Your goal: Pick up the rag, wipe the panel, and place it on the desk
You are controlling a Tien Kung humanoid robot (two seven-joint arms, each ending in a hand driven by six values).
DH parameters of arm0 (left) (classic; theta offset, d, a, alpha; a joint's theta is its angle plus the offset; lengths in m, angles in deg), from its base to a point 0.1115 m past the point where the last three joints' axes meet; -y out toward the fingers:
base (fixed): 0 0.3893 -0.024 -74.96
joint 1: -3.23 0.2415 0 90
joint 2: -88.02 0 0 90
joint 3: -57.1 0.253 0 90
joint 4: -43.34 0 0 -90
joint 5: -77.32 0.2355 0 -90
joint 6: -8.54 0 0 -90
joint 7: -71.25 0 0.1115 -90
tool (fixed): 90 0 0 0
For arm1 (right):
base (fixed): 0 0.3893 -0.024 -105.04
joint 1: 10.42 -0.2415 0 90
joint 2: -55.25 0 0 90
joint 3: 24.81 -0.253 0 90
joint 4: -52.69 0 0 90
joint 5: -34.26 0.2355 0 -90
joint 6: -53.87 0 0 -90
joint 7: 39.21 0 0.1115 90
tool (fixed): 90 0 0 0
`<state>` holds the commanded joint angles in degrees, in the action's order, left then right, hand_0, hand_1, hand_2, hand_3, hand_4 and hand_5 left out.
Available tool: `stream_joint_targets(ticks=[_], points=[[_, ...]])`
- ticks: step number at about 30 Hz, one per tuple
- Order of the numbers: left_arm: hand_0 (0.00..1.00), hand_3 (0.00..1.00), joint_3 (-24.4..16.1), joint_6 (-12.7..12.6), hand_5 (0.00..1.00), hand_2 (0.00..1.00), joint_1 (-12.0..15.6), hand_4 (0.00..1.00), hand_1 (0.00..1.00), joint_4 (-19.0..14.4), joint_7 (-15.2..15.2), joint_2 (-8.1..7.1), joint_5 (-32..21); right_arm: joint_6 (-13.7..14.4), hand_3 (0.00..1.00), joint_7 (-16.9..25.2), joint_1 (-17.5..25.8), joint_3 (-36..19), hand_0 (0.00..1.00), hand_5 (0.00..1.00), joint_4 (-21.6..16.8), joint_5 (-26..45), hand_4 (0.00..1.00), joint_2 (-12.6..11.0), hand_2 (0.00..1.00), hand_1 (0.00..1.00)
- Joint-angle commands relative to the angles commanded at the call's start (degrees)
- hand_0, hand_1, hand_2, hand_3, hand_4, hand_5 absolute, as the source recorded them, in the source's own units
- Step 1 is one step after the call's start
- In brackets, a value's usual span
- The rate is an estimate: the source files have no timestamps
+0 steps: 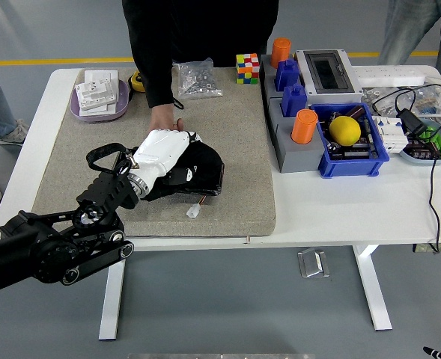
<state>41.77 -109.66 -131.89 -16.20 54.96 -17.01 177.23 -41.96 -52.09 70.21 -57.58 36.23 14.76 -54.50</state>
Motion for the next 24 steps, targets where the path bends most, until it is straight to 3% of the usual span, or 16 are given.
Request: stream_joint_targets(ticks=[24], points=[[0.233, 0.521, -5.50, 0.16, 0.002, 0.552, 3.40, 0.250, 0.146, 2.66, 0.27, -5.43, 0.75, 0.10, 0.648, -0.07, 0.31, -0.85, 0.782, 0.567, -0.02, -0.35, 0.998, 0.32, 0.715, 0.668]])
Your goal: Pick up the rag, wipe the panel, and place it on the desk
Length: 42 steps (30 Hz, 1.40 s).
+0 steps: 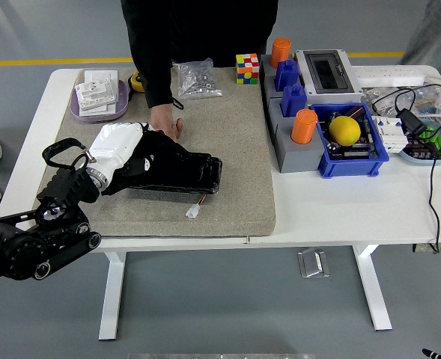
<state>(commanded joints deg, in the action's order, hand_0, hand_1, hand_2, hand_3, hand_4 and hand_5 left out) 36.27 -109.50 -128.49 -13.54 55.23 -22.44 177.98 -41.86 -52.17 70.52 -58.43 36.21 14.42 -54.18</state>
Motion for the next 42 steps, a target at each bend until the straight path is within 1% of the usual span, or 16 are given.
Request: stream_joint_targets(ticks=[7, 19, 25, 27, 32, 42], points=[[0.231, 0.521, -1.50, -0.04, 0.002, 0.550, 1.02, 0.249, 0.146, 0.32, 0.06, -1.31, 0.63, -0.03, 0.648, -0.02, 0.11, -0.19, 0.782, 0.568, 0.00, -0.04, 0.998, 0.10, 0.715, 0.668], [0.233, 0.521, -3.66, -0.01, 0.002, 0.550, 2.45, 0.248, 0.146, 1.10, 0.11, -3.01, 1.20, -0.07, 0.651, -0.10, 0.26, -0.60, 0.781, 0.570, 0.00, -0.19, 0.998, 0.20, 0.715, 0.669], [0.231, 0.520, -5.32, -0.05, 0.002, 0.549, 3.58, 0.245, 0.146, 1.63, 0.22, -3.95, 1.46, -0.07, 0.651, -0.14, 0.29, -0.93, 0.782, 0.573, -0.02, -0.18, 0.998, 0.22, 0.715, 0.669], [0.232, 0.520, -6.65, -0.06, 0.002, 0.550, 4.28, 0.244, 0.146, 1.88, 0.25, -4.50, 1.77, -0.07, 0.652, -0.18, 0.28, -1.00, 0.780, 0.573, -0.04, -0.19, 0.998, 0.23, 0.715, 0.669], [0.232, 0.519, -8.50, -0.16, 0.002, 0.549, 5.06, 0.240, 0.145, 2.20, 0.39, -5.43, 2.27, -0.11, 0.652, -0.29, 0.28, -1.01, 0.782, 0.574, -0.01, -0.21, 0.998, 0.22, 0.715, 0.669], [0.229, 0.519, -10.16, -0.40, 0.002, 0.548, 6.21, 0.239, 0.145, 3.65, 0.76, -6.17, 1.83, -0.08, 0.652, -0.34, 0.10, -1.10, 0.782, 0.574, -0.03, -0.28, 0.998, 0.39, 0.715, 0.668]])
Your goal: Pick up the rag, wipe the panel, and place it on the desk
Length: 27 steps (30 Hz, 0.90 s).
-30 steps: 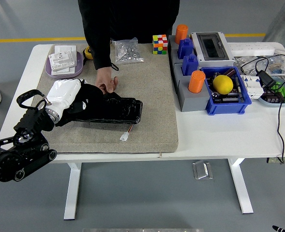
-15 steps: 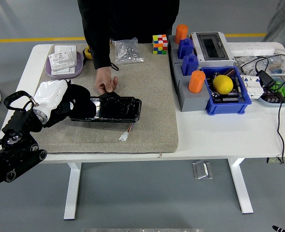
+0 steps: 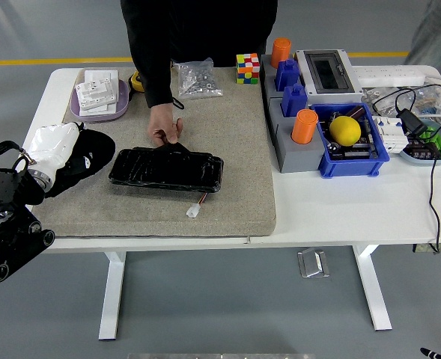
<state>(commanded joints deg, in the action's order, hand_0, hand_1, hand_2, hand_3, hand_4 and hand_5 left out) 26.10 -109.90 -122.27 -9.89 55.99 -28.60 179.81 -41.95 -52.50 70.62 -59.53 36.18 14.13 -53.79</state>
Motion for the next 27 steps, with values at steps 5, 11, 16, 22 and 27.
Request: stream_joint_targets(ticks=[5, 11, 16, 22, 27], points=[[0.229, 0.518, -1.24, -0.26, 0.002, 0.548, 0.79, 0.239, 0.146, 1.22, 0.37, -0.13, -0.38, 0.02, 0.653, -0.04, 0.00, -0.30, 0.781, 0.574, -0.05, -0.08, 0.998, 0.05, 0.715, 0.668], [0.233, 0.520, -1.85, -1.17, 0.002, 0.550, 1.44, 0.243, 0.150, 2.08, 1.94, -0.15, -1.93, 0.12, 0.653, -0.11, -0.10, -0.53, 0.781, 0.575, -0.04, -0.19, 0.998, 0.12, 0.715, 0.668], [0.249, 0.528, -1.27, -2.07, 0.002, 0.556, 1.94, 0.265, 0.190, 3.57, 3.62, 0.36, -3.63, 0.21, 0.652, -0.05, -0.16, -0.50, 0.781, 0.575, -0.08, -0.16, 0.998, 0.28, 0.715, 0.668], [0.293, 0.537, -0.61, -2.65, 0.002, 0.563, 2.30, 0.319, 0.307, 5.40, 5.29, 0.82, -5.19, 0.22, 0.652, -0.05, -0.09, -0.62, 0.781, 0.577, -0.06, -0.17, 0.998, 0.45, 0.716, 0.668], [0.322, 0.547, -0.72, -2.30, 0.002, 0.580, 2.32, 0.505, 0.411, 6.29, 5.87, 0.88, -5.92, 0.27, 0.652, -0.10, -0.10, -0.72, 0.781, 0.575, -0.05, -0.15, 0.998, 0.41, 0.716, 0.668]])
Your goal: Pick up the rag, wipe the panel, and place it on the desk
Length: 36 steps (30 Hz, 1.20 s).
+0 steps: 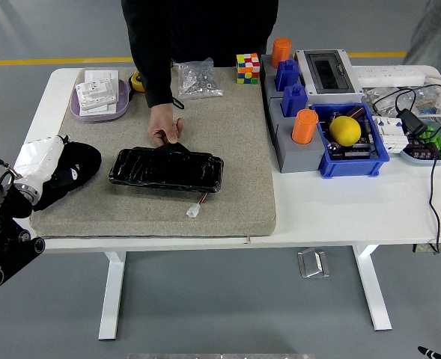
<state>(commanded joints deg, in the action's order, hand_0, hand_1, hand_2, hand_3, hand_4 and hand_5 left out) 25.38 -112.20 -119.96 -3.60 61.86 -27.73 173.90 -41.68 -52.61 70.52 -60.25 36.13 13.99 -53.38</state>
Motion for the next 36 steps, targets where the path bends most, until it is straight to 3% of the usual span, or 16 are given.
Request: stream_joint_targets(ticks=[4, 5, 10, 11, 16, 17, 22, 23, 28, 29, 34, 35, 36], points=[[0.322, 0.547, -0.15, 0.79, 0.002, 0.580, 0.17, 0.505, 0.411, 0.27, 0.26, -0.11, -0.64, 0.04, 0.652, -0.02, 0.10, 0.10, 0.781, 0.575, 0.02, -0.01, 0.998, 0.01, 0.716, 0.668], [0.388, 0.582, -0.13, 0.89, 0.037, 0.634, 0.22, 0.702, 0.485, 0.35, 0.35, -0.14, -0.85, 0.05, 0.652, -0.02, 0.11, 0.11, 0.781, 0.576, 0.01, -0.03, 0.998, 0.02, 0.716, 0.664], [0.388, 0.582, -0.33, 1.94, 0.037, 0.634, 0.80, 0.702, 0.485, 0.53, -0.01, -0.31, -1.16, 0.09, 0.652, 0.04, 0.33, -0.05, 0.781, 0.576, 0.06, -0.15, 0.998, 0.18, 0.716, 0.664], [0.434, 0.695, -0.33, 2.21, 0.208, 0.750, 0.87, 0.866, 0.615, 0.56, -0.15, -0.33, -1.22, 0.09, 0.651, 0.04, 0.36, -0.09, 0.781, 0.574, 0.08, -0.17, 0.998, 0.21, 0.716, 0.664], [0.434, 0.695, -0.89, 3.23, 0.208, 0.750, 1.23, 0.866, 0.615, 0.69, -0.74, -0.50, -1.49, 0.19, 0.651, 0.06, 0.39, -0.06, 0.781, 0.574, 0.06, -0.22, 0.998, 0.28, 0.716, 0.664], [0.452, 0.785, -0.94, 3.36, 0.305, 0.762, 1.25, 0.933, 0.641, 0.61, -0.65, -0.58, -1.60, 0.24, 0.650, 0.07, 0.36, -0.02, 0.782, 0.571, 0.06, -0.24, 0.998, 0.24, 0.716, 0.664], [0.452, 0.785, -1.13, 3.84, 0.305, 0.762, 1.26, 0.933, 0.641, 0.32, -0.22, -0.81, -2.26, 0.26, 0.650, 0.05, 0.44, 0.15, 0.782, 0.571, 0.12, -0.22, 0.998, 0.21, 0.716, 0.664], [0.456, 0.793, -1.18, 3.95, 0.455, 0.766, 1.28, 0.998, 0.649, 0.29, -0.27, -0.86, -2.20, 0.24, 0.650, 0.04, 0.45, 0.19, 0.782, 0.569, 0.13, -0.25, 0.998, 0.24, 0.716, 0.664], [0.456, 0.793, -1.67, 4.21, 0.455, 0.766, 1.43, 0.998, 0.649, -0.11, 0.18, -1.26, -2.57, 0.27, 0.650, 0.08, 0.52, 0.24, 0.782, 0.569, 0.15, -0.23, 0.998, 0.38, 0.716, 0.664], [0.458, 0.802, -1.64, 4.27, 0.530, 0.770, 1.41, 0.998, 0.654, -0.17, 0.23, -1.34, -2.64, 0.26, 0.649, 0.08, 0.51, 0.26, 0.782, 0.568, 0.16, -0.23, 0.998, 0.38, 0.716, 0.663], [0.458, 0.802, -2.16, 4.76, 0.530, 0.770, 1.41, 0.998, 0.654, -0.42, 0.34, -1.65, -2.97, 0.33, 0.649, 0.06, 0.51, 0.21, 0.782, 0.568, 0.29, -0.19, 0.998, 0.36, 0.716, 0.663], [0.463, 0.806, -2.29, 4.88, 0.614, 0.776, 1.39, 0.998, 0.655, -0.54, 0.46, -1.78, -3.08, 0.34, 0.649, 0.04, 0.50, 0.24, 0.782, 0.566, 0.31, -0.19, 0.998, 0.35, 0.715, 0.663], [0.463, 0.806, -2.41, 5.07, 0.614, 0.776, 1.34, 0.998, 0.655, -0.69, 0.63, -1.98, -3.25, 0.36, 0.649, 0.04, 0.48, 0.25, 0.782, 0.566, 0.32, -0.21, 0.998, 0.33, 0.715, 0.663]])
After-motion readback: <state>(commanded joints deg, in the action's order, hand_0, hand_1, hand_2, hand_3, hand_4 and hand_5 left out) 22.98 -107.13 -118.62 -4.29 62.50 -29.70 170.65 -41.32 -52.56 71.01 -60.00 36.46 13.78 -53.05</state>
